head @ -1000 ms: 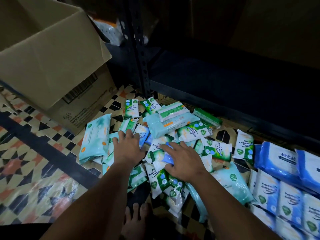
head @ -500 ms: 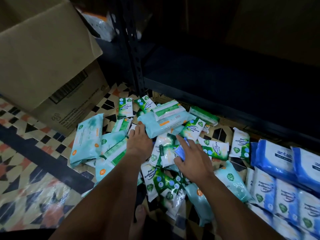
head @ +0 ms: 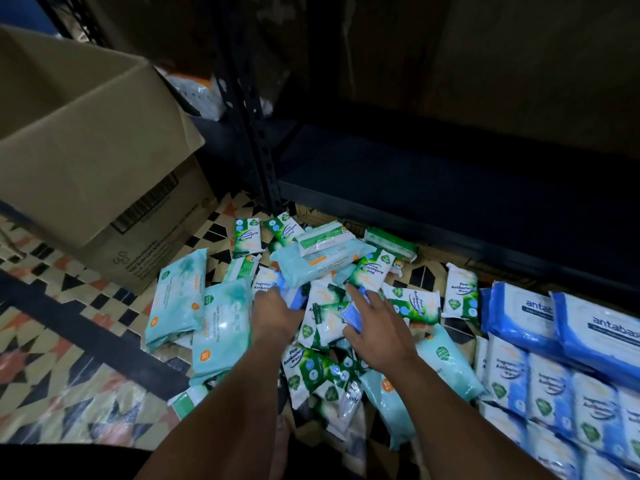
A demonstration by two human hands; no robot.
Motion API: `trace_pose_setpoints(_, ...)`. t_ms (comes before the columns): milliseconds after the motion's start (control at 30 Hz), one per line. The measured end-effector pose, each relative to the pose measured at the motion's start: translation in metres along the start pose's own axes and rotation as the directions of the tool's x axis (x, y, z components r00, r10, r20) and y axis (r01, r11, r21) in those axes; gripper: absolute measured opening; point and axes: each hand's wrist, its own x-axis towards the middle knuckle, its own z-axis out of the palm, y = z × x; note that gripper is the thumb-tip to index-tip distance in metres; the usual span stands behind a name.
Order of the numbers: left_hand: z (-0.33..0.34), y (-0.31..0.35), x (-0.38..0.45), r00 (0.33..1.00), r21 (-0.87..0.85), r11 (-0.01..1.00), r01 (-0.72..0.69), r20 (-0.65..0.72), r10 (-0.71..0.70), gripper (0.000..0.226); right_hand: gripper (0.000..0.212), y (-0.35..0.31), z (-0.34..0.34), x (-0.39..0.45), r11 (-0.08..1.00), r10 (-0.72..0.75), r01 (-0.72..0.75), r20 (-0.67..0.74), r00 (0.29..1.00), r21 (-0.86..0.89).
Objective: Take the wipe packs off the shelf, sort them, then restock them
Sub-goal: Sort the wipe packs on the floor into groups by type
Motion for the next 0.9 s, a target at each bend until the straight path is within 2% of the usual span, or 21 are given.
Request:
trace_pose_setpoints(133, -0.002, -0.003, -0.022, 0.988, -0.205, 0.979, -0.019, -0.152, -0.012, 0.050, 0.074, 0.001, -0.008, -0.013, 1.000, 0.004, -0.004, -0.025, 1.000, 0.005)
trace_pose_setpoints(267, -0.014, 0.012, -0.063, 0.922, -0.419, 0.882, -0.214, -0.384, 0.042, 0.041, 0.076, 0.004, -0.017, -0.029, 0.997, 0.058, -0.057, -0.041, 0.997, 0.045)
trace_pose_setpoints(333, -0.015, 0.018, -0.075, 0.879, -0.423, 0.848, -0.320, -0.465, 0.100, 0.046, 0.081, 0.009, -0.021, -0.035, 0.995, 0.076, -0.073, -0.040, 0.996, 0.074)
trace_pose_setpoints(400, -0.014, 0.026, -0.083, 0.844, -0.287, 0.870, -0.401, -0.485, 0.229, 0.045, 0.089, 0.016, -0.027, -0.045, 0.992, 0.090, -0.085, -0.050, 0.995, 0.093)
trace_pose_setpoints(567, -0.009, 0.062, -0.099, 0.814, -0.171, 0.813, -0.557, -0.306, 0.493, 0.032, 0.104, 0.040, -0.038, -0.068, 0.960, 0.198, -0.178, -0.075, 0.977, 0.215)
trace_pose_setpoints(633, -0.004, 0.077, -0.108, 0.752, -0.170, 0.733, -0.659, -0.181, 0.634, 0.033, 0.106, 0.049, -0.038, -0.076, 0.915, 0.256, -0.219, -0.069, 0.964, 0.339)
trace_pose_setpoints(700, 0.004, 0.093, -0.121, 0.694, -0.105, 0.686, -0.720, -0.060, 0.718, 0.037, 0.108, 0.056, -0.039, -0.084, 0.831, 0.325, -0.249, -0.071, 0.943, 0.497)
trace_pose_setpoints(733, 0.010, 0.100, -0.127, 0.692, -0.079, 0.689, -0.721, -0.022, 0.722, 0.041, 0.110, 0.060, -0.039, -0.089, 0.769, 0.368, -0.269, -0.059, 0.928, 0.580)
trace_pose_setpoints(800, 0.024, 0.111, -0.134, 0.743, -0.125, 0.741, -0.660, 0.041, 0.668, 0.053, 0.112, 0.069, -0.039, -0.099, 0.663, 0.440, -0.297, -0.037, 0.897, 0.688)
trace_pose_setpoints(900, 0.043, 0.122, -0.134, 0.844, -0.287, 0.871, -0.399, 0.255, 0.471, 0.073, 0.114, 0.084, -0.042, -0.116, 0.598, 0.503, -0.324, -0.029, 0.864, 0.733)
